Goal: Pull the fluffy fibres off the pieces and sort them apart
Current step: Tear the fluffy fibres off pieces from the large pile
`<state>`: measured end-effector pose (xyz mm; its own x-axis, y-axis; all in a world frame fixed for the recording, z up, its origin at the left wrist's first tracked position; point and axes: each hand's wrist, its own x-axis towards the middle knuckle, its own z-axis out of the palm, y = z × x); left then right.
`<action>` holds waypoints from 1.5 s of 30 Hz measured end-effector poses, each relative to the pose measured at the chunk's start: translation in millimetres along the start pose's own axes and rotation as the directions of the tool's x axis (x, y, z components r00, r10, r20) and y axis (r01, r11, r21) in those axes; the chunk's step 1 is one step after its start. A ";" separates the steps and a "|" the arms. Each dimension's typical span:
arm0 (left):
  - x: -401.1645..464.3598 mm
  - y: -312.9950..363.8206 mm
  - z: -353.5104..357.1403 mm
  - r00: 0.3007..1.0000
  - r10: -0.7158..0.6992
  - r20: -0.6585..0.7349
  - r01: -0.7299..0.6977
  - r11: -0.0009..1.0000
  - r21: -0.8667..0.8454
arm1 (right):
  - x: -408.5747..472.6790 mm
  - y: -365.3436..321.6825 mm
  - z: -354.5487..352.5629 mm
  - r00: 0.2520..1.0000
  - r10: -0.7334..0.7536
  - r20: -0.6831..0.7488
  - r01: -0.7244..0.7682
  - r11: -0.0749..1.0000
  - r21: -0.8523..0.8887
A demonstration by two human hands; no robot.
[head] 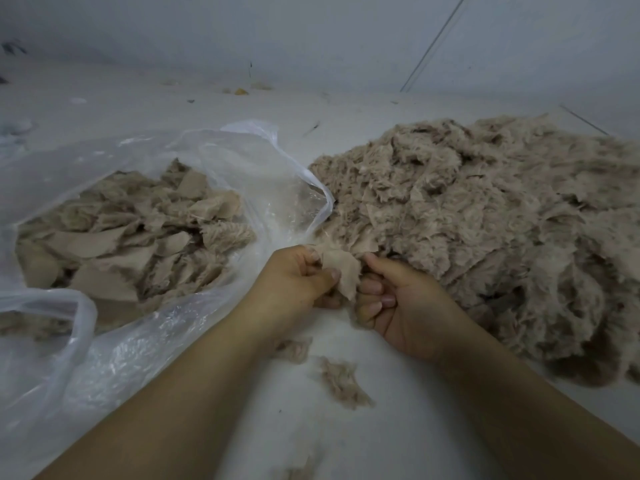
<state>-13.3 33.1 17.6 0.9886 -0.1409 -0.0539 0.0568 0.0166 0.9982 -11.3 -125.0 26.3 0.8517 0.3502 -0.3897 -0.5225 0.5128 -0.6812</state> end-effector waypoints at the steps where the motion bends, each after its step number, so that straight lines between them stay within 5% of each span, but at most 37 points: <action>1: 0.6 0.4 -0.1 0.999 0.008 -0.043 -0.007 1.000 0.018 | -0.5 0.1 -0.4 1.000 -0.002 0.010 0.002 1.000 0.002; 11: 2.8 3.2 -4.0 0.972 0.093 -0.214 -0.117 0.988 -0.102 | -1.1 0.0 -1.9 0.998 0.011 0.058 -0.016 0.996 0.084; 17: -4.4 6.9 6.3 0.996 -0.060 0.060 0.076 0.942 -0.327 | 0.4 0.4 -2.5 0.999 0.000 0.038 -0.002 0.999 0.051; 23: 6.1 3.6 2.9 0.987 -0.027 -0.159 -0.012 0.970 -0.241 | 1.4 1.0 -4.4 0.998 -0.010 0.063 0.011 1.000 -0.022; 29: -3.5 4.6 4.2 0.996 -0.052 -0.067 0.047 0.996 -0.080 | -0.4 1.2 -5.0 0.985 -0.026 0.170 0.039 0.997 -0.071; 39: -6.9 12.9 4.9 0.999 -0.037 0.010 0.038 0.990 -0.135 | -2.5 3.3 -5.1 0.984 -0.076 0.159 0.112 0.967 -0.228; 45: -1.2 8.9 5.9 0.981 0.030 -0.192 -0.055 0.990 -0.127 | -4.3 1.7 -4.2 0.986 -0.064 0.155 0.092 0.980 -0.174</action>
<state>-14.9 27.5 26.7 0.9982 0.0527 -0.0281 0.0200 0.1494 0.9886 -15.7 -128.9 24.2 0.8673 0.4339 -0.2440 -0.4276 0.3982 -0.8116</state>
